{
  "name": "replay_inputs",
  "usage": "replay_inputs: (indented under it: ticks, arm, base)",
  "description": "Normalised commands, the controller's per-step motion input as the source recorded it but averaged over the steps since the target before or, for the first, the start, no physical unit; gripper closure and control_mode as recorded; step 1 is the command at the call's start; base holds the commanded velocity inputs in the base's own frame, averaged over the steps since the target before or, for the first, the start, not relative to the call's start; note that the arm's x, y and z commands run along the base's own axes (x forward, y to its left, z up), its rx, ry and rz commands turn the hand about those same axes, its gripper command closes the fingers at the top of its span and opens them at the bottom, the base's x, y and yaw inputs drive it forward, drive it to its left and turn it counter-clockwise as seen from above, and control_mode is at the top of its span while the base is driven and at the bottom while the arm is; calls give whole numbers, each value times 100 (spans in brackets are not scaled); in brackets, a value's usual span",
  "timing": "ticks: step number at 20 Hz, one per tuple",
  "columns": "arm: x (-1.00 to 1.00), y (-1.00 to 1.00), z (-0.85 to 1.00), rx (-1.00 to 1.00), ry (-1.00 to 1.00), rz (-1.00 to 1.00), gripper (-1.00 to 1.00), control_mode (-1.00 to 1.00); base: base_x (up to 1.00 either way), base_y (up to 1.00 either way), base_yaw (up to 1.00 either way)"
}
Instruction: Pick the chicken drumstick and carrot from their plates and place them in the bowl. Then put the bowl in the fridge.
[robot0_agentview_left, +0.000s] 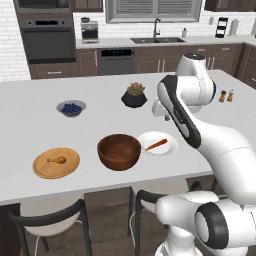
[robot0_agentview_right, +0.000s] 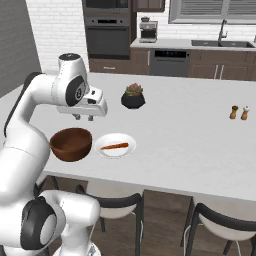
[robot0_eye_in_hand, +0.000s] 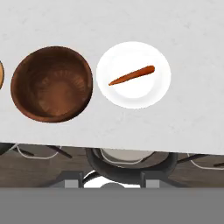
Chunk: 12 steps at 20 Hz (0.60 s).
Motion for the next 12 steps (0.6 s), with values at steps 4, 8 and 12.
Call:
replay_inputs:
  ticks: [4,8,12]
  arm:
    - [-19,-1,-11,0,0,0,-100,-100]
    - [-7,-36,-53,0,-3,-9,-100,-100]
    - [32,-46,-54,0,-2,-15,-100,-100]
  base:
    - [0,0,0]
    - [0,0,0]
    - [0,0,0]
